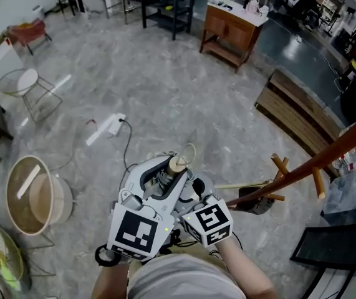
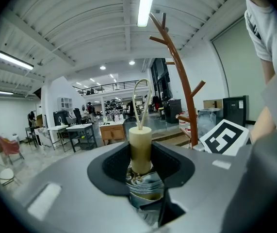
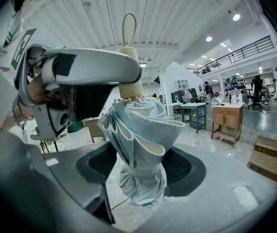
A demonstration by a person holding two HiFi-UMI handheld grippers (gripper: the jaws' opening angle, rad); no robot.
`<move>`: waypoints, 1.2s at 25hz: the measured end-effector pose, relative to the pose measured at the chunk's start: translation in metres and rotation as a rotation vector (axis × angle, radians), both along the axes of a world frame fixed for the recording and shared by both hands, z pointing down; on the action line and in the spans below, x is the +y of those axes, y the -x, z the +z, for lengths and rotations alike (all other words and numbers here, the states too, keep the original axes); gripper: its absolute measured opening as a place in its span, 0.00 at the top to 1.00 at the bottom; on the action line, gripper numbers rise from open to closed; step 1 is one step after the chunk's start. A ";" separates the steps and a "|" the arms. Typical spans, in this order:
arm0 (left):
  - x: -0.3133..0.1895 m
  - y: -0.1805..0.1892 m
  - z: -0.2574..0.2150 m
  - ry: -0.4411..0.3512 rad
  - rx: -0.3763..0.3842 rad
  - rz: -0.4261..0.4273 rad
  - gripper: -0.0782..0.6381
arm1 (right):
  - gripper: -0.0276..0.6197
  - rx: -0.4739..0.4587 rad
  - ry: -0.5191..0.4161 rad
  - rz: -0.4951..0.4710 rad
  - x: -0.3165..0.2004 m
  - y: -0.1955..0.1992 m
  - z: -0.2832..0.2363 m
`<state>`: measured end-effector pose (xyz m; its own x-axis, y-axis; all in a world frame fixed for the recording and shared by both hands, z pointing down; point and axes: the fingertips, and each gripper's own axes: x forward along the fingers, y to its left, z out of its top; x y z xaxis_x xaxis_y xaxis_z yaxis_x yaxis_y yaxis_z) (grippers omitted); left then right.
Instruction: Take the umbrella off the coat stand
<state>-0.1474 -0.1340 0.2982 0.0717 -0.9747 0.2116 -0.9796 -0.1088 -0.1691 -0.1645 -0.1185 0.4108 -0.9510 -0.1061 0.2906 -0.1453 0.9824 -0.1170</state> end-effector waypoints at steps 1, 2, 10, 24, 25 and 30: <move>0.002 0.001 0.000 0.000 0.000 -0.004 0.68 | 0.52 -0.002 0.003 -0.006 0.003 0.001 -0.001; 0.004 0.002 0.000 0.000 0.000 -0.008 0.68 | 0.52 -0.003 0.005 -0.010 0.005 0.002 0.000; 0.010 0.001 -0.001 -0.003 0.004 -0.008 0.68 | 0.52 0.007 0.000 -0.009 0.010 0.001 0.001; 0.000 -0.008 0.000 -0.010 0.014 0.023 0.68 | 0.53 0.004 0.002 0.018 -0.001 -0.007 -0.001; -0.001 -0.008 0.000 -0.010 0.013 0.024 0.68 | 0.53 0.004 0.004 0.017 -0.001 -0.006 -0.001; -0.001 -0.006 0.005 -0.003 0.024 0.015 0.68 | 0.53 0.001 0.010 0.020 -0.002 -0.006 0.000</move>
